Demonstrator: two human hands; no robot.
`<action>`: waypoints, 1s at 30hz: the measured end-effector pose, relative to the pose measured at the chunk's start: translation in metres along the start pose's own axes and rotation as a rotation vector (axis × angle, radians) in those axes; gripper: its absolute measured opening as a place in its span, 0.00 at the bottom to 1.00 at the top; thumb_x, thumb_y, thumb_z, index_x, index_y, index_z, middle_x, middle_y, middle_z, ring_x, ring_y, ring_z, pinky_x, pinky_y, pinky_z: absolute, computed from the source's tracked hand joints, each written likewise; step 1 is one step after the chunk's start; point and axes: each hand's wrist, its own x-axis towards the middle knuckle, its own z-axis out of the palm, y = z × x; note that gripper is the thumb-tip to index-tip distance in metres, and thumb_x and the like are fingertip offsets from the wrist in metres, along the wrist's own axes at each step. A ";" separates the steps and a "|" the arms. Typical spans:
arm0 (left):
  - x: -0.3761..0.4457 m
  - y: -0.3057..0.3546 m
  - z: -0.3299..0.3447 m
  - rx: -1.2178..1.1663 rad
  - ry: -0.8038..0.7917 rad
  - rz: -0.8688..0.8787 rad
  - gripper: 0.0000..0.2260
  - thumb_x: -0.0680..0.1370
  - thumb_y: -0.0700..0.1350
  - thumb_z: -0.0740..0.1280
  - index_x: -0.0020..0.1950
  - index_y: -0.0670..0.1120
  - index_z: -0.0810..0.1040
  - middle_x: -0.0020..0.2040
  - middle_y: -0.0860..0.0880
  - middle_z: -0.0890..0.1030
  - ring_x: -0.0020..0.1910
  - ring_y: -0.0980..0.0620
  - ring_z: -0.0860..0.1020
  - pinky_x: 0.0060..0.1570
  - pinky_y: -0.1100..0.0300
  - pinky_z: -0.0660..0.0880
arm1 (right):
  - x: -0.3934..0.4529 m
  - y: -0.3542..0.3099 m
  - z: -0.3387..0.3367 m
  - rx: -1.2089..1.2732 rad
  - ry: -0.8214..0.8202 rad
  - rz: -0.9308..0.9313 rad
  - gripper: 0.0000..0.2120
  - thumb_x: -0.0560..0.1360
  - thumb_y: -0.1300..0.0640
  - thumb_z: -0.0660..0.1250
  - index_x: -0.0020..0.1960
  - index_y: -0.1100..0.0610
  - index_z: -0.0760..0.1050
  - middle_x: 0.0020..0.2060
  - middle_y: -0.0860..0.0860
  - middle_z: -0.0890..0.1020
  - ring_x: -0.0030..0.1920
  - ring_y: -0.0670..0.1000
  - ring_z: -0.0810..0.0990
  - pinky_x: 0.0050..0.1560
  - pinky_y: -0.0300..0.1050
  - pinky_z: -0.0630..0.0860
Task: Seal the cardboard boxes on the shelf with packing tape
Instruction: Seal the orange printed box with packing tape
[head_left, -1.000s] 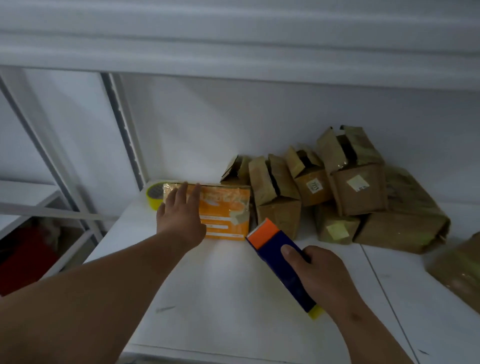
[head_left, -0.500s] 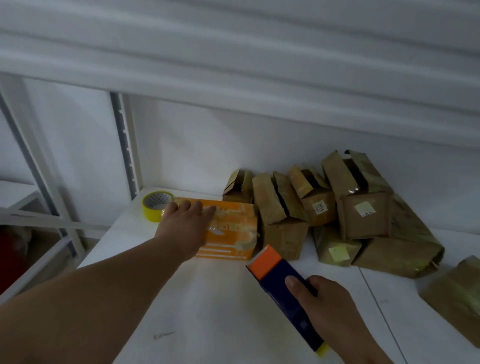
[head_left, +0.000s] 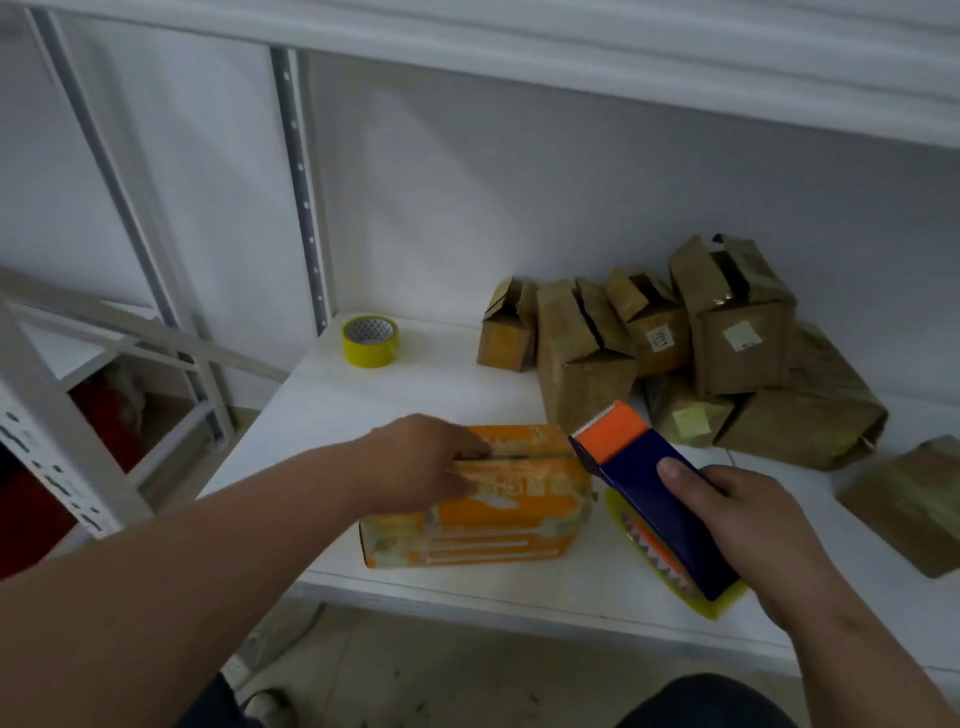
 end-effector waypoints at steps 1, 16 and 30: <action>-0.005 0.003 0.007 -0.027 0.011 0.011 0.23 0.78 0.52 0.66 0.73 0.59 0.67 0.68 0.54 0.71 0.65 0.52 0.71 0.64 0.58 0.68 | -0.003 0.002 -0.002 0.000 -0.001 0.006 0.23 0.76 0.42 0.63 0.37 0.62 0.76 0.30 0.56 0.80 0.30 0.54 0.77 0.34 0.44 0.68; -0.009 -0.028 0.059 0.297 0.139 -0.098 0.45 0.63 0.77 0.38 0.77 0.61 0.35 0.80 0.54 0.43 0.78 0.45 0.43 0.75 0.42 0.52 | 0.005 0.003 0.006 -0.008 -0.030 -0.025 0.21 0.76 0.42 0.63 0.37 0.59 0.77 0.30 0.54 0.81 0.30 0.53 0.78 0.33 0.44 0.69; -0.027 -0.020 0.063 0.325 0.024 0.064 0.42 0.66 0.77 0.33 0.75 0.59 0.29 0.77 0.58 0.32 0.77 0.52 0.35 0.77 0.46 0.45 | 0.013 0.004 -0.021 -0.028 -0.044 -0.026 0.22 0.74 0.41 0.64 0.41 0.61 0.80 0.33 0.58 0.82 0.35 0.60 0.81 0.35 0.45 0.70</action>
